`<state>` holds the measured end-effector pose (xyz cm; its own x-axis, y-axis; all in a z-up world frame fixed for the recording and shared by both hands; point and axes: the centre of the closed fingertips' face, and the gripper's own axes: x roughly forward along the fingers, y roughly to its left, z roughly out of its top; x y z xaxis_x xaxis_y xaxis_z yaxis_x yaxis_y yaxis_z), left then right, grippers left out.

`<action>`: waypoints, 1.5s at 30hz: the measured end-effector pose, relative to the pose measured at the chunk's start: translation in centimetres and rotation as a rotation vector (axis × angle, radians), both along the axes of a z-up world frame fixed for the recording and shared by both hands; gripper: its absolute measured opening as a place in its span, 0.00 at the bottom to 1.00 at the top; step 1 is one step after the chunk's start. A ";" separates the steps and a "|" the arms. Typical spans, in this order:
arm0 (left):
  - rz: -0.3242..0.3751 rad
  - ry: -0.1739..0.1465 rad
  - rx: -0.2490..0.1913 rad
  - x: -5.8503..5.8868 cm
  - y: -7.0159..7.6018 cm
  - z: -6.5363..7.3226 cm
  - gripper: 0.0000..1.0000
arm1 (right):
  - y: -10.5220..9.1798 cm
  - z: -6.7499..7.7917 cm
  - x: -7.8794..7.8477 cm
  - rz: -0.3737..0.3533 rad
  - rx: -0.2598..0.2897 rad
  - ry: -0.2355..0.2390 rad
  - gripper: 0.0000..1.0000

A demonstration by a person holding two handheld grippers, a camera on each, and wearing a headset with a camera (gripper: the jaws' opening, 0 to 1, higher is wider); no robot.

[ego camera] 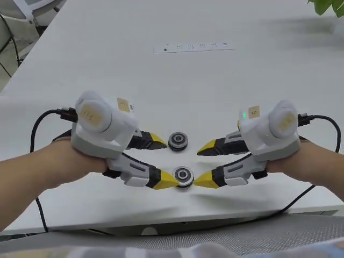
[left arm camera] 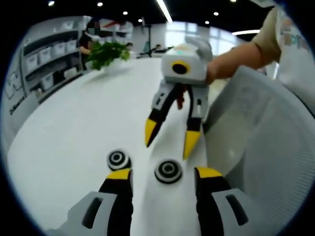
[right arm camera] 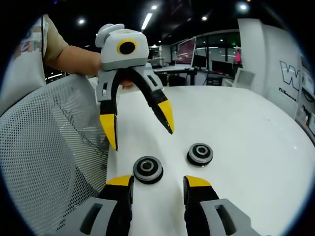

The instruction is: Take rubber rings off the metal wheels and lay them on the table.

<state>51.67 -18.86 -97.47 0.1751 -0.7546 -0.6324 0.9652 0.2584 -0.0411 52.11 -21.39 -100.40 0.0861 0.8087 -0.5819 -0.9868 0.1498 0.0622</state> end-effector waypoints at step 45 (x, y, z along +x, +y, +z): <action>-0.079 -0.059 0.041 -0.2 -1.6 -2.8 0.13 | 1.1 -1.1 -1.0 0.053 0.009 0.039 0.26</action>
<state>51.43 -20.50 -100.31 0.1544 -0.7409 -0.6536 0.9830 0.1820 0.0258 51.06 -20.33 -101.52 0.0208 0.8166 -0.5769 -0.9901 0.0968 0.1014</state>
